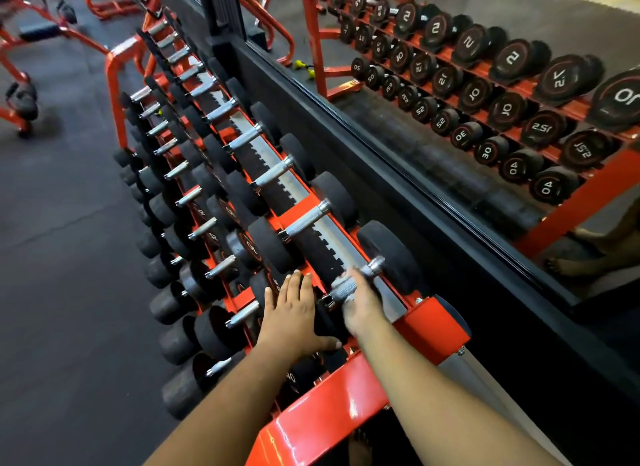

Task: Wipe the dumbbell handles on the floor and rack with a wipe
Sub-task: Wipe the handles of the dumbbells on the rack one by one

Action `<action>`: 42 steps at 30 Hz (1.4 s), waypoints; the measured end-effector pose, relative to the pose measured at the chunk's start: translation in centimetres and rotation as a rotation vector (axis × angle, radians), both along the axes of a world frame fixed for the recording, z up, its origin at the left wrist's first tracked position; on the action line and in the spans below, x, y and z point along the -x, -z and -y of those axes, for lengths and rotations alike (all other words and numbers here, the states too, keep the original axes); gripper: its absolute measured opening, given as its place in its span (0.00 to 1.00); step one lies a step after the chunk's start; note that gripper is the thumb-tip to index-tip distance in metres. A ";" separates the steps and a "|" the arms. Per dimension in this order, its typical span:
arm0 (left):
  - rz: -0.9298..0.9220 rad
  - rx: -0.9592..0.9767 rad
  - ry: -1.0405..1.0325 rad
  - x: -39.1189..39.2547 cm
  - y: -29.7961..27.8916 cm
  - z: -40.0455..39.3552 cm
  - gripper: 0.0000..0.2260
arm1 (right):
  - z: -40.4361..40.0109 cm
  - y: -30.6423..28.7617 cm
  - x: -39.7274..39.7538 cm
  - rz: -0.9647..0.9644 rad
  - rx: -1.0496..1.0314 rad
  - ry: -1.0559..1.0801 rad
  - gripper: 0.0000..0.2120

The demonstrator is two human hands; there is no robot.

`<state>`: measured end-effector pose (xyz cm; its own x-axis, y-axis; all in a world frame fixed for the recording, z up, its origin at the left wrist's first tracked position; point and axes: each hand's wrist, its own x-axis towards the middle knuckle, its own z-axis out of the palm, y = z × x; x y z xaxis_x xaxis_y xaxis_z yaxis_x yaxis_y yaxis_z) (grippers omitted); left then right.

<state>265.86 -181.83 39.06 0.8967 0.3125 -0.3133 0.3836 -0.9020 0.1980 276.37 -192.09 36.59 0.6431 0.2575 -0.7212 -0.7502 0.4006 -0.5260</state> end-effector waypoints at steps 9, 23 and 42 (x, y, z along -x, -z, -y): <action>0.002 0.027 -0.032 0.0 0.0 0.1 0.64 | 5.3 0.2 3.7 0.789 0.700 -0.347 0.14; 0.097 0.132 0.002 1.4 -0.2 0.0 0.62 | 6.2 1.4 5.0 1.277 0.887 -0.952 0.27; 0.503 1.176 -0.373 17.8 -4.0 3.0 0.13 | 5.4 -7.4 23.1 0.672 0.250 -0.095 0.10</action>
<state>248.05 -184.82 43.08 0.9140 0.3367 -0.2264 0.2246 0.0448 0.9734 253.31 -197.45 44.03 0.9512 0.2134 -0.2228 -0.2585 0.1568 -0.9532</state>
